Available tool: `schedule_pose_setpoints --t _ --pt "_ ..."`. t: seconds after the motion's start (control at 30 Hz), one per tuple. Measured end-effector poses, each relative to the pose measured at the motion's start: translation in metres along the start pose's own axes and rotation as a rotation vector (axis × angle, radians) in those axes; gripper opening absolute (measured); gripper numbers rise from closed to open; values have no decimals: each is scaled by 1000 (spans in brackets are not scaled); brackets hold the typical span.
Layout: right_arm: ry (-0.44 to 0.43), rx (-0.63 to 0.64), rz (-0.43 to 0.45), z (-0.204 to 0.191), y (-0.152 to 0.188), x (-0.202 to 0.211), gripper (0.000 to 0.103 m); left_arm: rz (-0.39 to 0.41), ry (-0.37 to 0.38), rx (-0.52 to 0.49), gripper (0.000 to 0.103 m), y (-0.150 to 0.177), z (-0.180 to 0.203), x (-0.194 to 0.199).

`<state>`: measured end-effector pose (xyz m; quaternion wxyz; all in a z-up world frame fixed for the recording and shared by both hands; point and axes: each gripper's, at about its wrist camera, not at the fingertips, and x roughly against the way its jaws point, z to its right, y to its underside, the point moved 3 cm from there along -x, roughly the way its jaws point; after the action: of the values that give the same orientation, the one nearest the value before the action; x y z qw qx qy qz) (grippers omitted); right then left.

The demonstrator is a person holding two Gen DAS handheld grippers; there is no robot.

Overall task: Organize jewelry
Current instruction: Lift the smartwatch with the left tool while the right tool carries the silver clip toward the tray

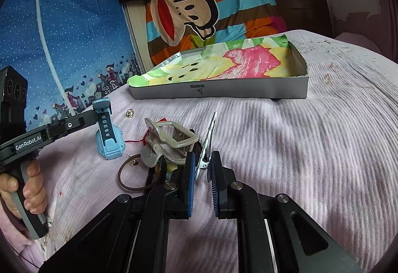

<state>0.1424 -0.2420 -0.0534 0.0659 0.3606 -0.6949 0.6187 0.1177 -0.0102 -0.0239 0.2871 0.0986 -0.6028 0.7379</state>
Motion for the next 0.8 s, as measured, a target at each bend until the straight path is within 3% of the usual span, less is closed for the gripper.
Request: schedule_pose_setpoints --t 0.37,0.57,0.8 --pt "-7 2 -8 -2 3 -4 11 -129 -17 -26 6 14 5 -23" --pt "-13 -2 -18 0 2 -7 11 -92 -23 -9 4 10 1 -16" --pt "-15 31 37 -2 -32 -7 11 -23 19 -12 3 -29 9 -7"
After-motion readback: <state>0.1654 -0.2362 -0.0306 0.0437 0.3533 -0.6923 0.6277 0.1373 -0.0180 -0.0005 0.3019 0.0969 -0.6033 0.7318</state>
